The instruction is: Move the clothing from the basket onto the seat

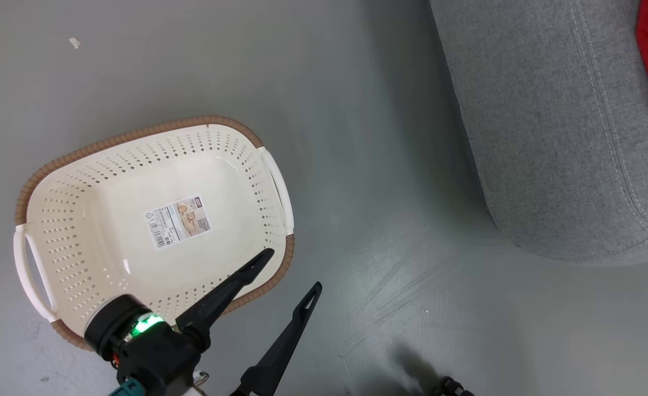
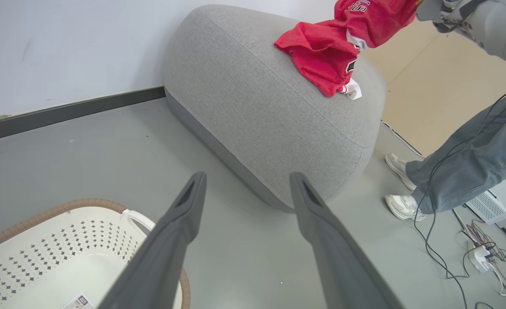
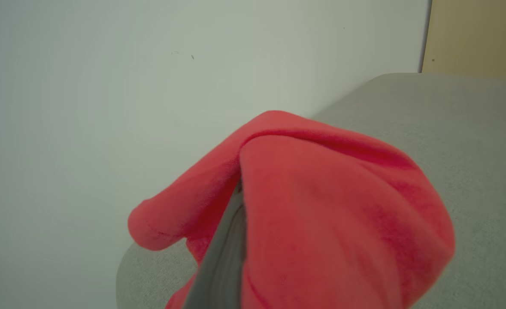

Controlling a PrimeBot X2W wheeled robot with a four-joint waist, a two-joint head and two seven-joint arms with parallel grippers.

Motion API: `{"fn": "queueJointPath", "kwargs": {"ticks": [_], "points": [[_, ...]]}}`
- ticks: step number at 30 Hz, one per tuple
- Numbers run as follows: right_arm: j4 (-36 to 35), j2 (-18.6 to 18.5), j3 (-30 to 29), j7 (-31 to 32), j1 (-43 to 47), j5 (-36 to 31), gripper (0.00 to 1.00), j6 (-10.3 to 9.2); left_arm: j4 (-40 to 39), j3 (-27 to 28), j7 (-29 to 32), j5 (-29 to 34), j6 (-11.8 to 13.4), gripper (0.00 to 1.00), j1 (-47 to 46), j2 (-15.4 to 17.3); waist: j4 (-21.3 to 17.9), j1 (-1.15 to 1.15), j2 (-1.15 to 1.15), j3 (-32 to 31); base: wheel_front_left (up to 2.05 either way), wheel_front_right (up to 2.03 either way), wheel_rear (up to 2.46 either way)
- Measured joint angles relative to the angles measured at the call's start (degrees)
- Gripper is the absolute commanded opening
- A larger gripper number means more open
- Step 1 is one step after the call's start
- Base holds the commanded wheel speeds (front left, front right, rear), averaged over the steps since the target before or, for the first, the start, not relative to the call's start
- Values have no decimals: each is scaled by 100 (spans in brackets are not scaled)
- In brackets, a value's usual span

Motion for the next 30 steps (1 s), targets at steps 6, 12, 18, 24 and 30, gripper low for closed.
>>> {"fn": "queueJointPath", "kwargs": {"ticks": [6, 12, 18, 24, 30], "points": [[606, 243, -276, -56, 137, 57, 0, 0, -36, 82, 0, 42, 0, 100, -107, 33, -88, 0, 0, 133, 0, 0, 0], [982, 365, -347, -253, 220, 44, 0, 0, -23, 97, -8, 42, -2, 100, -109, 66, -134, 0, 0, 165, 0, 0, 0], [1230, 396, -454, -479, 236, -76, 0, 0, 18, 97, -15, 40, -7, 100, -142, 45, -134, 0, 0, 129, 0, 0, 0], [1399, 404, -517, -702, 258, -126, 100, 0, 109, 99, -67, 31, -7, 100, -170, 8, -131, 0, 0, 46, 0, 0, 0], [1494, 466, -433, -759, 399, -162, 100, 0, 157, 99, -125, 23, -8, 100, -170, -16, -144, 0, 0, -60, 0, 0, 0]]}}
